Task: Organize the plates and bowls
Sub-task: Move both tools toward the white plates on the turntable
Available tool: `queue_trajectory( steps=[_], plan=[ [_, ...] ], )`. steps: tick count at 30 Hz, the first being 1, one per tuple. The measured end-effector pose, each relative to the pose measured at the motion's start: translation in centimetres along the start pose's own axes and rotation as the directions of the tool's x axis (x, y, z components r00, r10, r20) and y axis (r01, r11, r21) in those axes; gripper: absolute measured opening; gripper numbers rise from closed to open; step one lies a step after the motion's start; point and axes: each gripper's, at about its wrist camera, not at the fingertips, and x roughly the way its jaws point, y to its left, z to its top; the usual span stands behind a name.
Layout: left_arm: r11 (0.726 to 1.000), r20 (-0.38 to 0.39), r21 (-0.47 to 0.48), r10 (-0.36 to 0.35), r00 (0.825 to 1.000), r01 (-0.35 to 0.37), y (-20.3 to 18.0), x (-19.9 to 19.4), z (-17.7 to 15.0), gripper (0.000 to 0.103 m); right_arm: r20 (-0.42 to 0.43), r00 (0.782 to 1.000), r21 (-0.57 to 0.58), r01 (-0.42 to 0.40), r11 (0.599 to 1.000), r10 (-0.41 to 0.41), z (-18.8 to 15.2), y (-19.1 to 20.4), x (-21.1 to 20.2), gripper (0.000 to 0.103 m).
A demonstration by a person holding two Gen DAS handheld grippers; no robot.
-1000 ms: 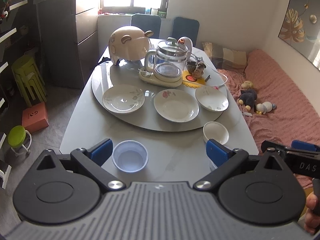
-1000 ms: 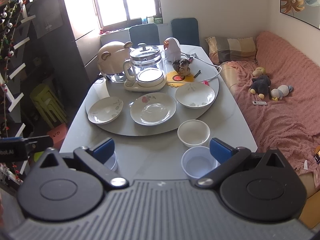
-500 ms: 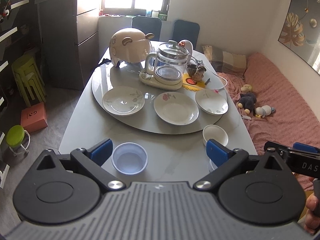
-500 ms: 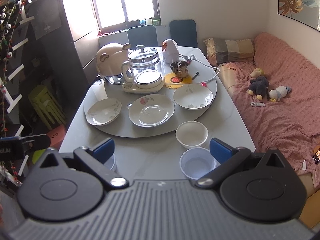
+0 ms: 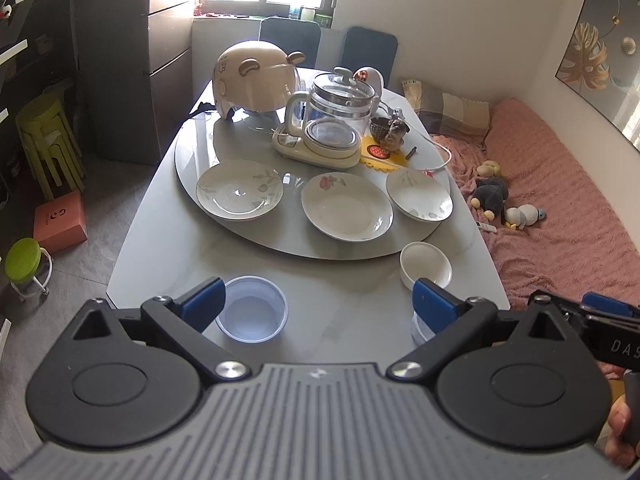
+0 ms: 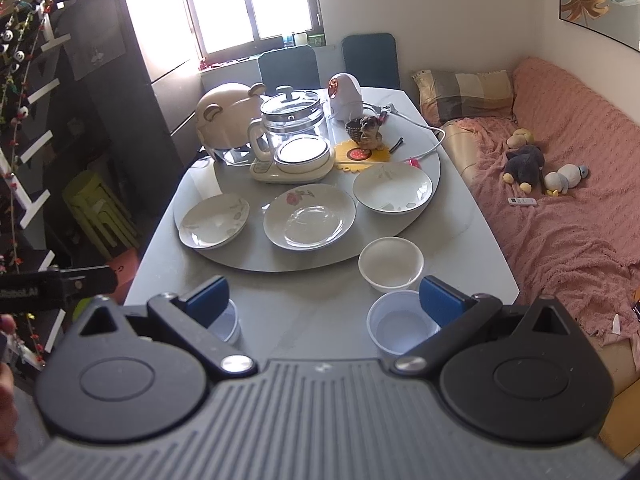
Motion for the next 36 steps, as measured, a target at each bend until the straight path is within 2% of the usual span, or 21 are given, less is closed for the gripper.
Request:
queue_trajectory(
  steps=[3, 11, 21, 25, 36],
  plan=[
    [1.0, 0.017, 0.027, 0.015, 1.0, -0.016, -0.3, -0.2, 0.0, 0.101, 0.004, 1.0, 0.002, 0.004, 1.0, -0.004, 0.1, -0.1, 0.1, 0.103],
    [0.999, -0.027, 0.035, 0.004, 1.0, -0.003, -1.4, 1.3, 0.5, 0.101, -0.011, 1.0, 0.02, 0.008, 1.0, -0.007, -0.2, -0.9, 0.5, 0.103],
    [1.0, -0.05, 0.03, 0.005, 0.999, -0.004, -4.1, 3.7, 0.9, 0.101, -0.025, 1.0, 0.042, 0.007, 0.999, -0.006, 0.1, -4.0, 1.3, 0.103],
    [0.997, -0.047, 0.063, 0.039, 0.998, -0.036, -5.8, 4.5, 0.9, 0.101, -0.002, 1.0, 0.023, 0.009, 1.0, -0.009, 0.5, -5.1, 1.4, 0.103],
    [0.993, -0.027, 0.031, 0.114, 0.993, -0.113, -8.8, 6.6, 1.0, 0.101, 0.008, 1.0, -0.011, -0.029, 1.0, 0.029, 1.4, -8.5, 2.6, 0.103]
  ],
)
